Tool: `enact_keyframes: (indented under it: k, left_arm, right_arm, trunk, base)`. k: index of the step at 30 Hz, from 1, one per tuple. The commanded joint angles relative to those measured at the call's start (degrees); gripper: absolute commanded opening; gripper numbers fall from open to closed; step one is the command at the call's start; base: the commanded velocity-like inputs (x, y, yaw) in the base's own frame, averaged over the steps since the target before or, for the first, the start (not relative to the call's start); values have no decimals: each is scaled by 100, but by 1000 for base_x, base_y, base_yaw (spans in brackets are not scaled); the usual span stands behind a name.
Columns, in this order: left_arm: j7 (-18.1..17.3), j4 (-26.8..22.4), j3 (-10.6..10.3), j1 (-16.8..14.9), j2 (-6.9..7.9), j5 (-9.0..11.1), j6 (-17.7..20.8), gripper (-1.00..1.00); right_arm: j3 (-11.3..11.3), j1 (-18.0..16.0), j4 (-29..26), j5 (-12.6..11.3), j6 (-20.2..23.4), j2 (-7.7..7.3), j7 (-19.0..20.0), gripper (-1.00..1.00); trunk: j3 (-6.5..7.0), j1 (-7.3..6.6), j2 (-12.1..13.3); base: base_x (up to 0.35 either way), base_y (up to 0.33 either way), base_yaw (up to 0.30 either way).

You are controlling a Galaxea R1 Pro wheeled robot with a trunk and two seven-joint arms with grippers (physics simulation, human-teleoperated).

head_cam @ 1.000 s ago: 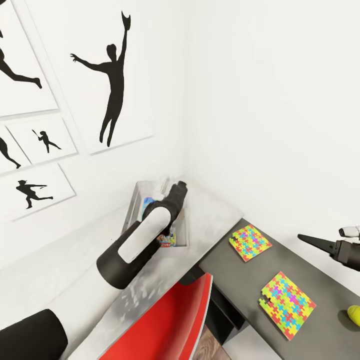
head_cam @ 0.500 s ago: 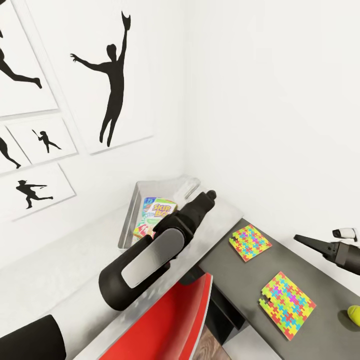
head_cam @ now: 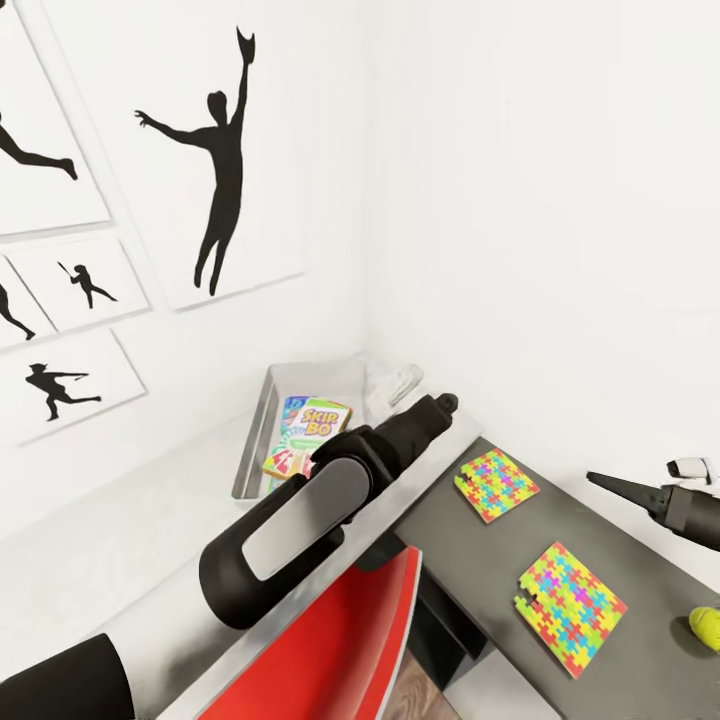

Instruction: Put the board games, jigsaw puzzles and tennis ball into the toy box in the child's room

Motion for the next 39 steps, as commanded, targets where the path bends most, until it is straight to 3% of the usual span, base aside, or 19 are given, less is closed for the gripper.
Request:
enact_keyframes:
  k: [1,5,7,18,34,39]
  left_arm:
    - [-41,-9,4,-21,-4,29,161,100]
    - [-216,-13,9,-40,-6,59,467,100]
    - [-419,-10,14,-47,-10,83,722,100]
    - [-1094,-5,84,-16,2,127,1092,100]
    - [-1711,-23,261,122,77,139,1221,100]
    - [-1932,-25,287,149,165,139,1241,100]
  right_arm:
    - [1,-8,1,79,35,4,-132,100]
    - [10,-19,1,204,96,11,-476,100]
    - [19,-33,1,286,238,19,-866,100]
    - [37,-61,1,391,533,62,-2084,100]
    - [42,-88,26,408,533,91,-2584,100]
    - [57,-134,77,409,533,96,-2792,100]
  trunk:
    - [-6,4,-11]
    - [16,4,-11]
    - [28,4,-11]
    - [101,4,-11]
    - [194,4,-11]
    - [217,4,-11]
  base:
    - [0,0,-133]
    - [0,0,-150]
    - [0,0,-173]
    - [0,0,-194]
    - [0,0,-229]
    - [0,0,-249]
